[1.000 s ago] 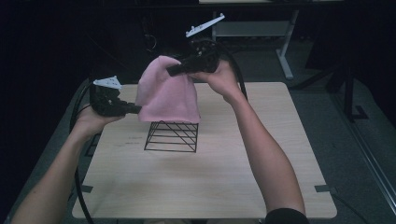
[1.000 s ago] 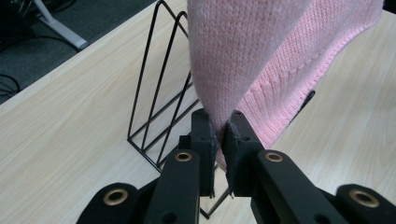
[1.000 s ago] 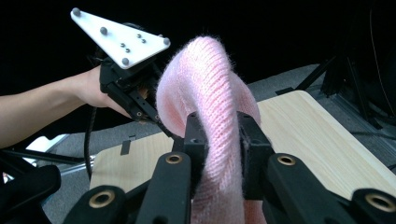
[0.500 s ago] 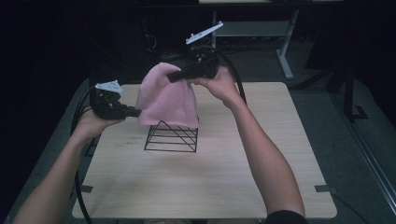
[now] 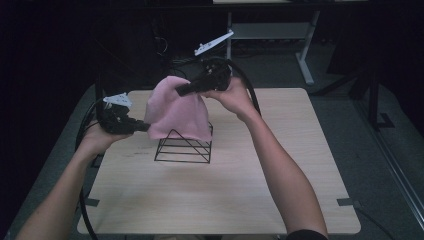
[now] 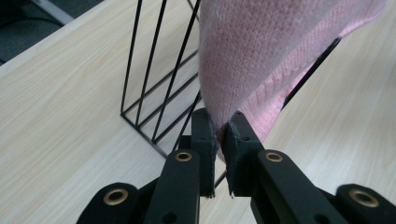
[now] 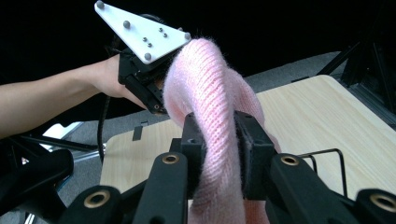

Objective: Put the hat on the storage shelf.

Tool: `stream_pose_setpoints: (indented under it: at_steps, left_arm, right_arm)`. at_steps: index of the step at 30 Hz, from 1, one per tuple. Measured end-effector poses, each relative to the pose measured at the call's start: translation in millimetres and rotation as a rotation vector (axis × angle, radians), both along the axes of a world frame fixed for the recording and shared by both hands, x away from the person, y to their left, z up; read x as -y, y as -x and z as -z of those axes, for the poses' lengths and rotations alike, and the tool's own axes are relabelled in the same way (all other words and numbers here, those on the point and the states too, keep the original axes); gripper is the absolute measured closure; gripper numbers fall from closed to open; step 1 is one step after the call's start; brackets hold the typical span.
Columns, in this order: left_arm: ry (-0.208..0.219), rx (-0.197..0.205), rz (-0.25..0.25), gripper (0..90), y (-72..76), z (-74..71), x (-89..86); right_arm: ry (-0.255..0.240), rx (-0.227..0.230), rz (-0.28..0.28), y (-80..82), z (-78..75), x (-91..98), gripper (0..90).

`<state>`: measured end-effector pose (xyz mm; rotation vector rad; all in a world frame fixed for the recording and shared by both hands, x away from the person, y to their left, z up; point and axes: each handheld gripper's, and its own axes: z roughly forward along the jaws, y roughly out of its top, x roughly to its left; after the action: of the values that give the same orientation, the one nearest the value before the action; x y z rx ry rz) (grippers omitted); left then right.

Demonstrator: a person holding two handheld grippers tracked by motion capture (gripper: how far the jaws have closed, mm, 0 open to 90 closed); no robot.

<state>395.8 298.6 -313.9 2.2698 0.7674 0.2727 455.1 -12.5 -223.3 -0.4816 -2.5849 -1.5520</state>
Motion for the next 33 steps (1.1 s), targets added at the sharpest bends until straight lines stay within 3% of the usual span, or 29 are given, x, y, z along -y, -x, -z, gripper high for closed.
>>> stream_pose_setpoints:
  at_steps: [8, 9, 17, 20, 25, 33]
  left_arm:
    - [0.005, -0.018, -0.015, 83.5, 1.7, 11.5, -2.6]
    - [-0.017, -0.018, -0.008, 83.5, 1.4, 12.2, -3.0]
    - [-0.025, -0.028, -0.012, 83.5, 2.7, 24.0, -1.8]
    - [-0.056, -0.034, -0.007, 83.5, 2.6, 27.6, -1.9]
    - [-0.069, -0.035, -0.011, 83.5, 3.2, 32.4, -1.9]
    - [-0.063, -0.052, -0.03, 83.5, 2.6, 42.7, -2.6]
  right_arm:
    - [0.02, -0.003, -0.021, 3.5, 7.3, -5.6, 74.1]
    - [0.023, -0.007, -0.023, 3.8, 8.6, -6.1, 73.9]
    - [0.033, -0.028, -0.031, 4.7, 20.6, -7.2, 73.2]
    - [0.038, -0.031, -0.035, 4.3, 25.8, -7.2, 73.0]
    - [0.048, -0.049, -0.038, 5.1, 33.1, -7.5, 72.5]
    - [0.059, -0.059, -0.044, 5.1, 43.3, -8.3, 71.8]
